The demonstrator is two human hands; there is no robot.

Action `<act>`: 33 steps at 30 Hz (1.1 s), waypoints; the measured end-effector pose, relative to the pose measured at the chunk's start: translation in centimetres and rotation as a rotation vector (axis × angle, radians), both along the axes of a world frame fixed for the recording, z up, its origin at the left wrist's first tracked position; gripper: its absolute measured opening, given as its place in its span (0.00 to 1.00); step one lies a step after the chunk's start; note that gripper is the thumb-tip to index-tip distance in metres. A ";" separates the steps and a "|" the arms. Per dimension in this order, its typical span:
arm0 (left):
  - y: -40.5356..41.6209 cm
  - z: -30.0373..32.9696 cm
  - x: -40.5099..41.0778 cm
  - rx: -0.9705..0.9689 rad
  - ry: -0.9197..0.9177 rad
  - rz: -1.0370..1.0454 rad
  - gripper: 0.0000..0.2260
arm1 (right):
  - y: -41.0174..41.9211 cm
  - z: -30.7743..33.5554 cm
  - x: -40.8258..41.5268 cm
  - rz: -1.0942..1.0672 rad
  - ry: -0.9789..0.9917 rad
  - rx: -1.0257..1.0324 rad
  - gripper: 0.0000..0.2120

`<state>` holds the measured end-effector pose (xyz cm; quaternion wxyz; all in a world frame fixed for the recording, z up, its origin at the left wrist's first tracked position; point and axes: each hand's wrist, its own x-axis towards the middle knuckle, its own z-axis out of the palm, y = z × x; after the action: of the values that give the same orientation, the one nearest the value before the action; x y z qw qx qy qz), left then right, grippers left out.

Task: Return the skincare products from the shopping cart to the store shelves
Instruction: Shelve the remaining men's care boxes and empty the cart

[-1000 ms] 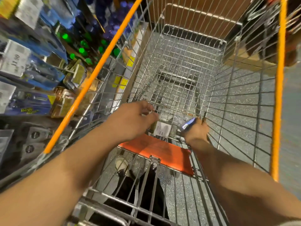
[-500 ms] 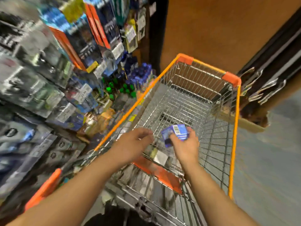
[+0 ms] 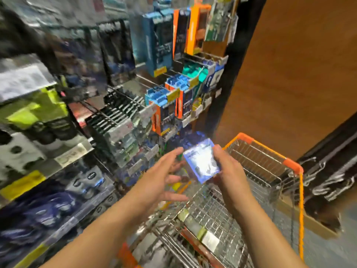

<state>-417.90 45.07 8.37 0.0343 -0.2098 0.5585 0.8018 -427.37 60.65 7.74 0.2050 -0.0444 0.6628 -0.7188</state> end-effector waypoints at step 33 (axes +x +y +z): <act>-20.0 16.5 20.6 0.327 0.348 0.699 0.32 | -28.7 17.5 13.0 1.012 0.648 -0.153 0.27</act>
<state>-397.34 25.11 24.85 -0.3015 -0.2398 0.3167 0.8668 -414.41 32.00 25.23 0.3053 -0.5856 0.5345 -0.5275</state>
